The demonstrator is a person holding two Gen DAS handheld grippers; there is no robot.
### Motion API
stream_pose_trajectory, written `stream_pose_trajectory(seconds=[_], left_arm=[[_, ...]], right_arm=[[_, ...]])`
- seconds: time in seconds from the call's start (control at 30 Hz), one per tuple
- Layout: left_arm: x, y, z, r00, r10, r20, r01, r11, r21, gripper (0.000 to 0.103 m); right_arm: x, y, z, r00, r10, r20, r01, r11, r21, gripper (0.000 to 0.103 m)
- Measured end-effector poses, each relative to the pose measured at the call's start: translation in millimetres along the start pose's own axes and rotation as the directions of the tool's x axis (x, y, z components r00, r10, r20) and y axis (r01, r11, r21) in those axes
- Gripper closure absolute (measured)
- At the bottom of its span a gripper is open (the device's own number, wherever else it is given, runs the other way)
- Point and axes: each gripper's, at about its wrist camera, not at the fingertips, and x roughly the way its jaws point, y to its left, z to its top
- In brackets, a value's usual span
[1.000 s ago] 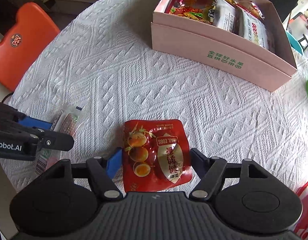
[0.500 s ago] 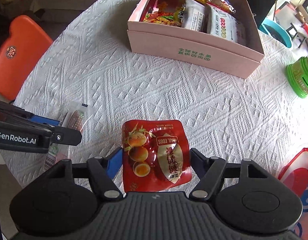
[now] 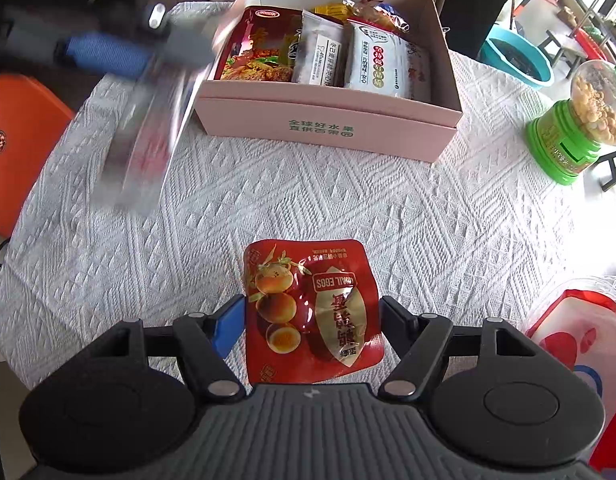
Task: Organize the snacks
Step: 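Carry the bar and egg pouch to the pink box and lower them inside, then open both tools and withdraw them from the box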
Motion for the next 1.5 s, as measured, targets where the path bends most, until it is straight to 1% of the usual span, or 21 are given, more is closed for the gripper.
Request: stream_pose_trajectory(seconds=[0.03, 0.1, 0.2, 0.27, 0.33, 0.43, 0.5, 0.6, 0.7, 0.77, 0.8, 0.87, 0.9, 0.93, 1.03, 1.07, 1.13, 1.3, 1.37, 1.43, 1.5], left_arm=[[1, -5, 17, 0.999, -0.031, 0.032, 0.031, 1.000, 0.006, 0.060], [7, -10, 40, 0.995, -0.072, 0.067, 0.071, 0.997, 0.007, 0.062], [20, -16, 55, 0.995, -0.068, 0.068, 0.068, 0.998, 0.004, 0.062], [21, -14, 51, 0.995, -0.058, 0.075, 0.056, 0.998, 0.028, 0.062], [21, -5, 37, 0.996, -0.028, 0.086, 0.025, 0.999, 0.031, 0.062], [9, 21, 10, 0.994, 0.039, 0.100, -0.039, 0.999, -0.001, 0.062], [-8, 41, -7, 0.991, 0.073, 0.115, -0.069, 0.997, -0.041, 0.062], [-34, 59, -29, 0.986, 0.085, 0.140, -0.069, 0.991, -0.116, 0.062], [-57, 61, -43, 0.980, 0.108, 0.169, -0.089, 0.989, -0.118, 0.063], [-71, 60, -48, 0.974, 0.125, 0.189, -0.107, 0.989, -0.102, 0.065], [-76, 61, -50, 0.971, 0.130, 0.200, -0.112, 0.989, -0.101, 0.066], [-82, 67, -54, 0.966, 0.142, 0.214, -0.120, 0.986, -0.116, 0.069], [-84, 71, -56, 0.964, 0.150, 0.218, -0.124, 0.984, -0.128, 0.074], [-85, 74, -58, 0.963, 0.155, 0.220, -0.127, 0.982, -0.136, 0.082], [-85, 73, -65, 0.962, 0.168, 0.217, -0.146, 0.983, -0.113, 0.083], [-84, 68, -69, 0.962, 0.170, 0.214, -0.154, 0.984, -0.089, 0.084], [-82, 56, -79, 0.961, 0.179, 0.211, -0.175, 0.984, -0.039, 0.085], [-71, 24, -114, 0.959, 0.216, 0.184, -0.227, 0.973, 0.042, 0.089], [-65, 11, -127, 0.957, 0.233, 0.173, -0.249, 0.965, 0.079, 0.089], [-61, -2, -140, 0.947, 0.273, 0.168, -0.292, 0.951, 0.103, 0.089], [-59, -12, -148, 0.928, 0.333, 0.169, -0.353, 0.929, 0.109, 0.089]], right_arm=[[-1, -1, 1, 1.000, 0.002, 0.001, -0.002, 1.000, 0.003, 0.031], [-2, -3, 2, 1.000, 0.002, 0.003, -0.002, 1.000, 0.008, 0.031], [-4, -5, 2, 1.000, 0.001, 0.005, -0.001, 1.000, 0.023, 0.031], [-5, -8, 2, 1.000, 0.002, 0.007, -0.002, 0.999, 0.041, 0.031], [-7, -12, 2, 1.000, 0.006, 0.014, -0.007, 0.998, 0.063, 0.031], [-24, -19, 5, 0.995, 0.001, 0.102, -0.011, 0.995, 0.100, 0.031], [-45, -21, 14, 0.977, -0.023, 0.212, 0.001, 0.995, 0.104, 0.031], [-72, -23, 40, 0.926, -0.071, 0.370, 0.033, 0.994, 0.107, 0.031], [-82, -21, 77, 0.869, -0.116, 0.481, 0.065, 0.990, 0.122, 0.029], [-82, -20, 99, 0.841, -0.125, 0.526, 0.072, 0.990, 0.120, 0.028], [-80, -19, 108, 0.833, -0.122, 0.540, 0.072, 0.991, 0.113, 0.028], [-77, -17, 119, 0.831, -0.122, 0.543, 0.084, 0.992, 0.095, 0.028], [-76, -16, 121, 0.830, -0.126, 0.543, 0.094, 0.992, 0.088, 0.028], [-77, -15, 121, 0.826, -0.127, 0.549, 0.097, 0.992, 0.084, 0.028], [-81, -12, 105, 0.813, -0.108, 0.572, 0.076, 0.994, 0.079, 0.028], [-81, -10, 97, 0.814, -0.088, 0.574, 0.057, 0.996, 0.071, 0.028], [-81, -6, 77, 0.826, -0.045, 0.562, 0.028, 0.999, 0.038, 0.028], [-76, 3, 14, 0.868, -0.014, 0.496, 0.001, 1.000, 0.027, 0.028], [-74, 4, -5, 0.884, -0.022, 0.467, 0.002, 0.999, 0.043, 0.028], [-72, 5, -15, 0.901, -0.024, 0.433, 0.002, 0.999, 0.051, 0.028], [-74, 5, -24, 0.910, -0.006, 0.413, -0.021, 0.998, 0.060, 0.028]])
